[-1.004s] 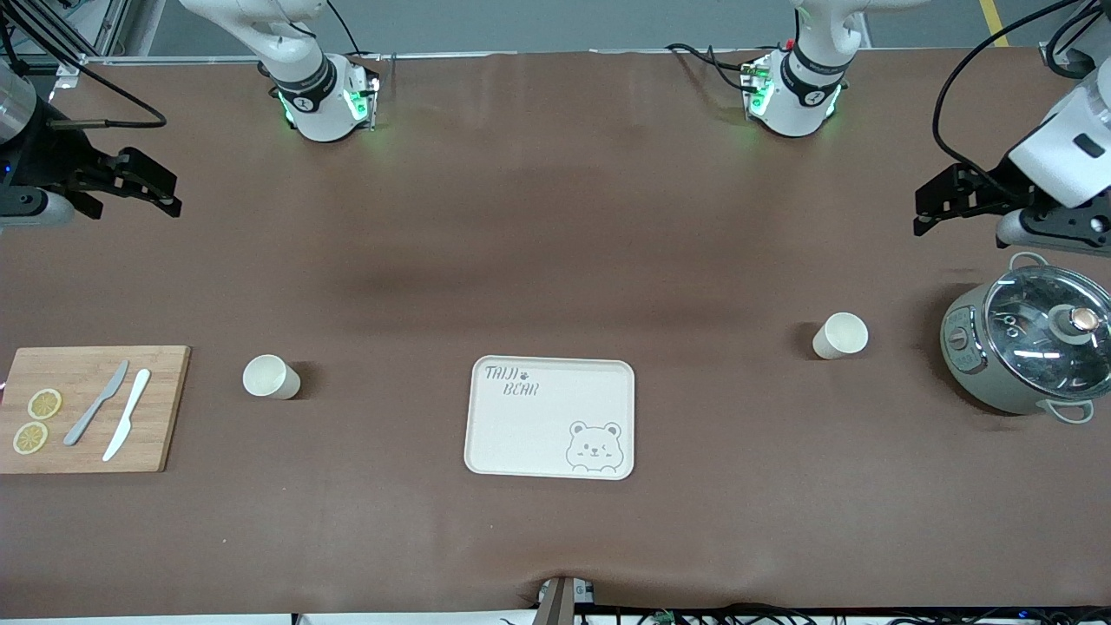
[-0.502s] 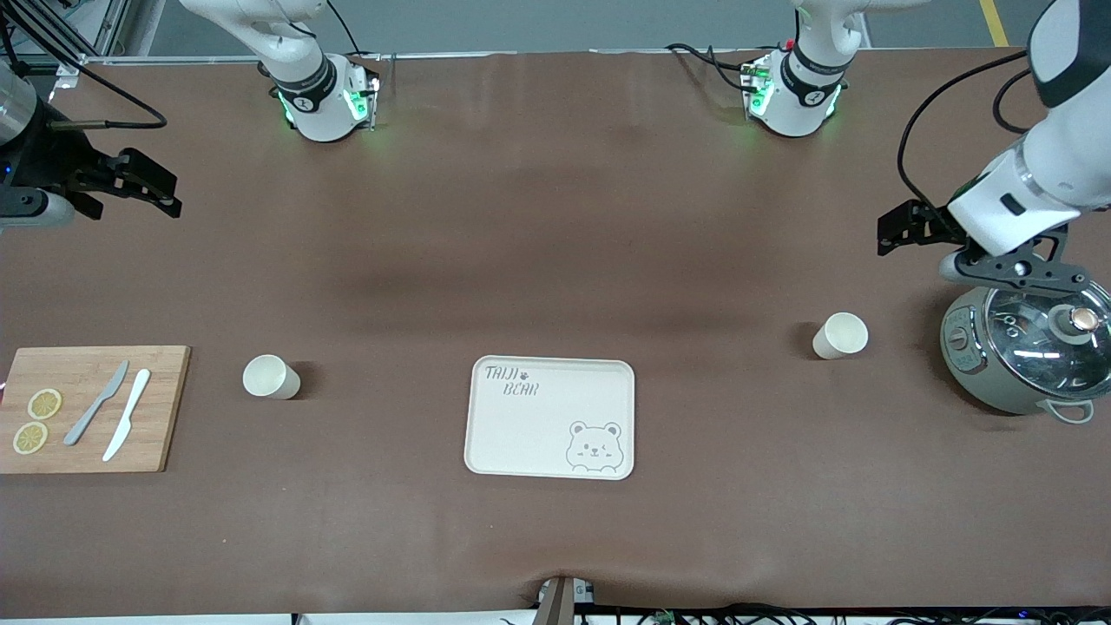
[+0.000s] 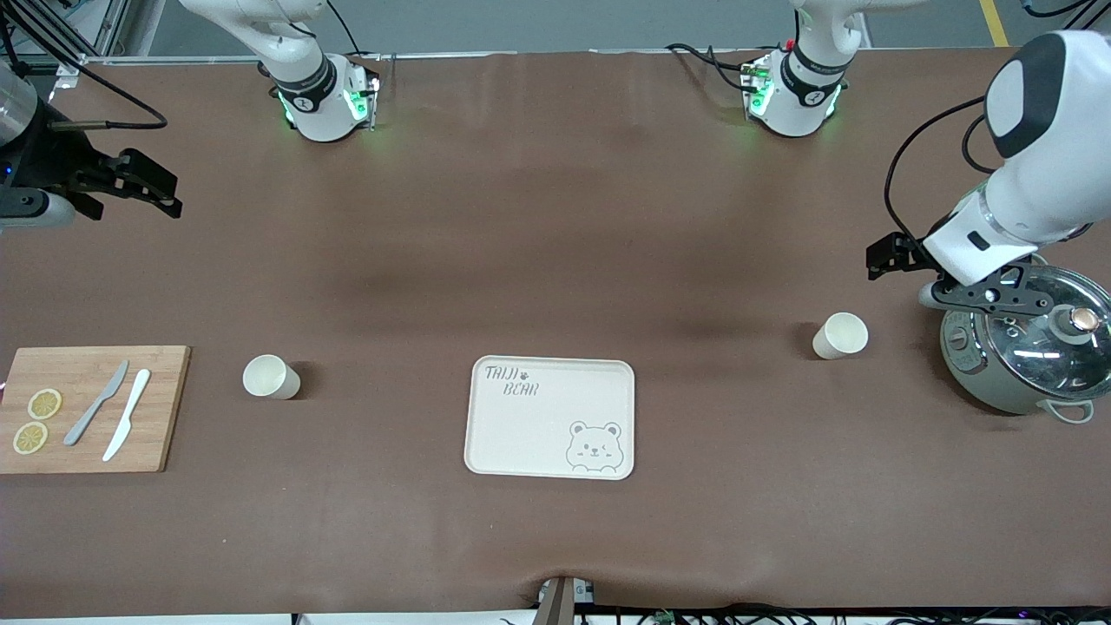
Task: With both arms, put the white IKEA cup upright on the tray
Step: 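Reach the left gripper down over the white paper cup by the pot, then lower the left gripper into the cup rim and close it, then lift the white cup with the left gripper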
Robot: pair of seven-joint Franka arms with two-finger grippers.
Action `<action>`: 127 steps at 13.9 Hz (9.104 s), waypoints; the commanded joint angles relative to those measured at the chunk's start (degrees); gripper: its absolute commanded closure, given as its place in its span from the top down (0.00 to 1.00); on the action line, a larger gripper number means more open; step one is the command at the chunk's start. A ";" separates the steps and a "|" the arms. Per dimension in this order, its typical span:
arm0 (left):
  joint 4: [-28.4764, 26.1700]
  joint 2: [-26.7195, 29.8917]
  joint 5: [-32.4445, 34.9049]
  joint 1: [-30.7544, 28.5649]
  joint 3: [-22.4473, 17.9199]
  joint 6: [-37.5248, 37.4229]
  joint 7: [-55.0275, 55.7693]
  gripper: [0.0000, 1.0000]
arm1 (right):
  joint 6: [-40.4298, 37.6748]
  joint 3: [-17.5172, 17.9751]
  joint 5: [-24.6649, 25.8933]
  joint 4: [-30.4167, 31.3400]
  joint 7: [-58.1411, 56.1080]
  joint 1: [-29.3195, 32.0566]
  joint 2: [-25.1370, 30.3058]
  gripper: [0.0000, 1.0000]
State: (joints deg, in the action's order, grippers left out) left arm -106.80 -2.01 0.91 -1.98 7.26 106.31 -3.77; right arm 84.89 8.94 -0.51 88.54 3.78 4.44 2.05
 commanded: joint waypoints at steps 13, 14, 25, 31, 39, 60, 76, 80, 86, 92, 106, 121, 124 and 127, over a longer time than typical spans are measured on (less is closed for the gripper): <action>-25.39 2.72 1.03 -1.01 0.65 30.96 -0.36 1.00 | 0.02 0.02 1.21 -0.56 0.18 -0.57 -0.47 1.00; -25.39 1.76 1.03 -0.92 0.65 31.58 -0.36 1.00 | 0.02 0.02 1.30 -0.56 0.18 -0.57 -0.47 1.00; -25.39 -8.18 0.94 -0.48 1.53 42.92 1.13 1.00 | 0.02 0.02 1.21 -0.47 0.27 -0.74 -0.56 1.00; -26.09 -10.90 0.94 -0.48 1.70 46.70 1.93 1.00 | 0.02 0.02 1.30 -0.47 0.27 -0.74 -0.56 1.00; -27.59 -14.34 0.94 -0.48 1.70 52.15 2.10 1.00 | 0.02 0.02 1.21 -0.47 0.27 -0.75 -0.56 1.00; -26.18 -16.36 7.71 -3.38 1.00 52.16 1.83 1.00 | 0.02 0.02 1.21 -0.56 0.27 -0.83 -0.56 1.00; -26.27 -15.57 7.71 -2.15 1.70 51.63 5.44 0.26 | 0.02 0.02 1.30 -0.56 0.27 -0.92 -0.56 1.00; -26.27 -15.39 7.71 -1.63 1.70 51.54 5.36 0.00 | 0.02 0.02 1.30 -0.47 0.27 -0.92 -0.56 1.00; -26.09 -15.57 7.79 -1.62 1.70 51.54 5.36 0.00 | 0.02 0.02 1.30 -0.47 0.27 -0.92 -0.82 1.00; -24.87 -13.47 7.71 -1.54 1.79 48.92 5.44 0.00 | 0.02 0.02 1.30 -0.47 0.27 -0.92 -0.82 1.00; 0.78 -6.34 7.62 -1.62 12.77 10.96 16.95 0.00 | 0.02 0.02 1.21 -0.56 0.27 -0.92 -0.82 1.00; 19.16 -12.21 11.65 5.39 16.03 -6.12 27.58 0.00 | 0.02 0.02 1.30 -0.56 0.27 -0.83 -0.82 1.00; 25.48 -18.36 16.92 10.58 15.94 -9.45 33.90 0.00 | 0.02 0.02 1.30 -0.56 0.27 -0.83 -0.82 1.00; 28.56 -21.88 17.11 13.92 15.50 -9.46 38.65 0.00 | 0.02 0.02 1.30 -0.56 0.27 -0.83 -0.82 1.00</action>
State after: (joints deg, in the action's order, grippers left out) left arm -83.49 -20.16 16.48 10.02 23.06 99.15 32.18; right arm 84.93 9.03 -0.34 88.54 3.79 4.09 1.51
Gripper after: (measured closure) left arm 0.960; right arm 0.000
